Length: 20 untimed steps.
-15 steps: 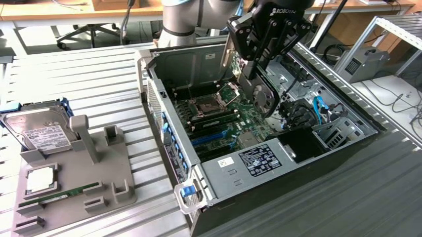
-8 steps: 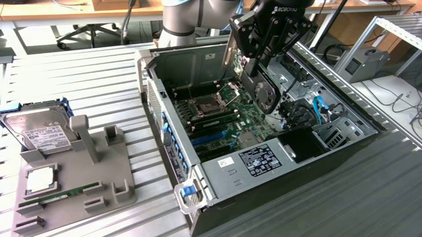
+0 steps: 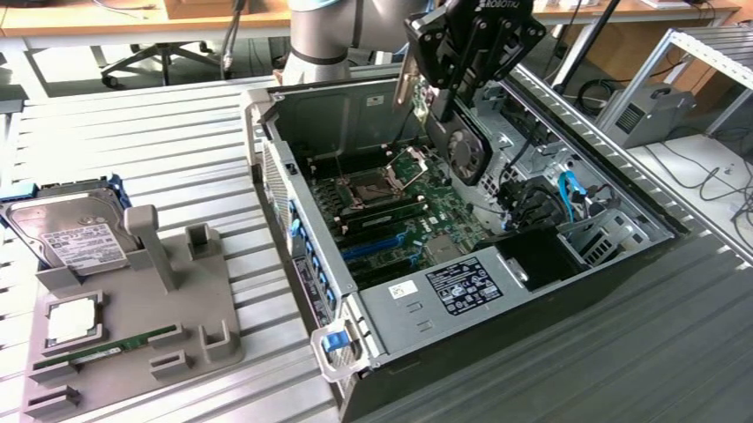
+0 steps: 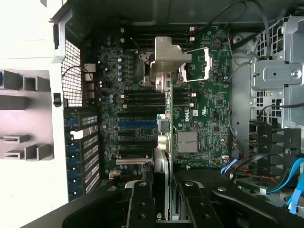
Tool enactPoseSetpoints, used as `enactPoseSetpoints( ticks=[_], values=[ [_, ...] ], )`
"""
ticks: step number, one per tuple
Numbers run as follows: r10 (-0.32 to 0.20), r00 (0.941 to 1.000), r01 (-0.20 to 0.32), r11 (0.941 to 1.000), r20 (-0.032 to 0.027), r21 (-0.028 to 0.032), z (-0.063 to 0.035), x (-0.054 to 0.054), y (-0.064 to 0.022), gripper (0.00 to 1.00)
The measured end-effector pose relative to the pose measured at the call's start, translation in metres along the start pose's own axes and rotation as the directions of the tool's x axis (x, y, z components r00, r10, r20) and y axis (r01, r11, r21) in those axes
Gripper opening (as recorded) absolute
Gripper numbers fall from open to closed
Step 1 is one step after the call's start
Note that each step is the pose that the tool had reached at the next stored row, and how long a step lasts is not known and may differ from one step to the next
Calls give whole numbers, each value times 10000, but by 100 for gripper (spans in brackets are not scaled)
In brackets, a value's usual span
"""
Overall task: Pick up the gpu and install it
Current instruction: 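Pick up the gpu and move the gpu toward the slot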
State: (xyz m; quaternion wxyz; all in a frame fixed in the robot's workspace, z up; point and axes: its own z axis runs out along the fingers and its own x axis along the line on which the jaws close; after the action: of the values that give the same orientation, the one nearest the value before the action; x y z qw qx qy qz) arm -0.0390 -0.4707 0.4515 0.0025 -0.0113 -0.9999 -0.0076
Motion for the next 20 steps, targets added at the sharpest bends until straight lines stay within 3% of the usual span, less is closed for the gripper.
enactPoseSetpoints(
  ticks=[20],
  values=[
    [-1, 10000, 1, 10000, 0, -4, 9, 1, 63, 26]
  ],
)
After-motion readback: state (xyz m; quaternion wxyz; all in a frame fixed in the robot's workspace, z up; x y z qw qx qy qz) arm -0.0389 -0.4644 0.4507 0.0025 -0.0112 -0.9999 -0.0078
